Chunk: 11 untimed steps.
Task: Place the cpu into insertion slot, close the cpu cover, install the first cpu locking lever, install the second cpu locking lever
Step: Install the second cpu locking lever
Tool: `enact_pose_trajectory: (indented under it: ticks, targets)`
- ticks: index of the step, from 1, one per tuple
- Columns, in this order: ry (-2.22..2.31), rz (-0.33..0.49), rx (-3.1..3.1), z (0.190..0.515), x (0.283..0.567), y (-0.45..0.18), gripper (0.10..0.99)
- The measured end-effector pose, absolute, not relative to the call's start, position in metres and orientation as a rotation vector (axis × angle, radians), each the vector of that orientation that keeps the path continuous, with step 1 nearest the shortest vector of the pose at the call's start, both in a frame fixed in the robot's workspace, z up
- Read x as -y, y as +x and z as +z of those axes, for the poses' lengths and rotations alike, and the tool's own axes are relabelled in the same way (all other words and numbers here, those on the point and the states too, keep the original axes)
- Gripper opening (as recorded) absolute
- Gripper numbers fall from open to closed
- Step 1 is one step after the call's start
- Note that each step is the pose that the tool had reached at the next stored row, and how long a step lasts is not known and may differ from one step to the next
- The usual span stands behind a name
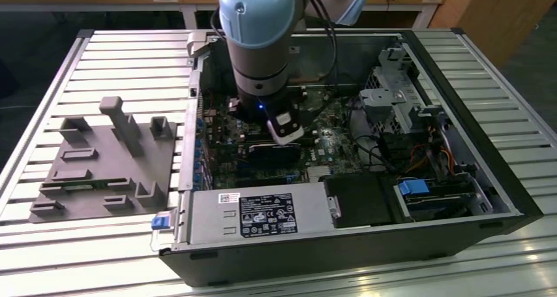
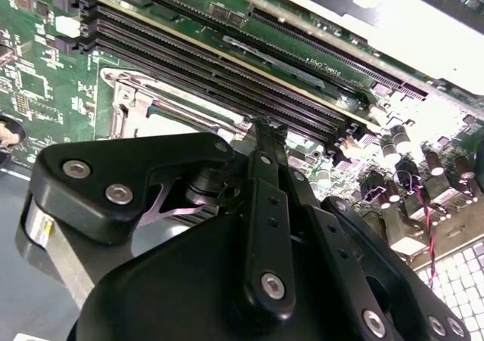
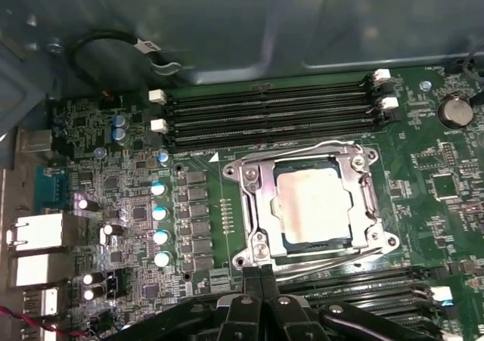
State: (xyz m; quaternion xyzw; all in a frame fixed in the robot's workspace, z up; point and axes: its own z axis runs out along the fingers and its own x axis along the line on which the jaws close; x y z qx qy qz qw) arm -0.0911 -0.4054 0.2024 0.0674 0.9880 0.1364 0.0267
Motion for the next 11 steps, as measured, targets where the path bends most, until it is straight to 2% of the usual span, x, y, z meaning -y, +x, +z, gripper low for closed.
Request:
enact_pose_trajectory:
  ticks: [11]
  targets:
    - [0.209, 0.460, -3.048, 0.1975, 0.4054, -0.0951, 0.106]
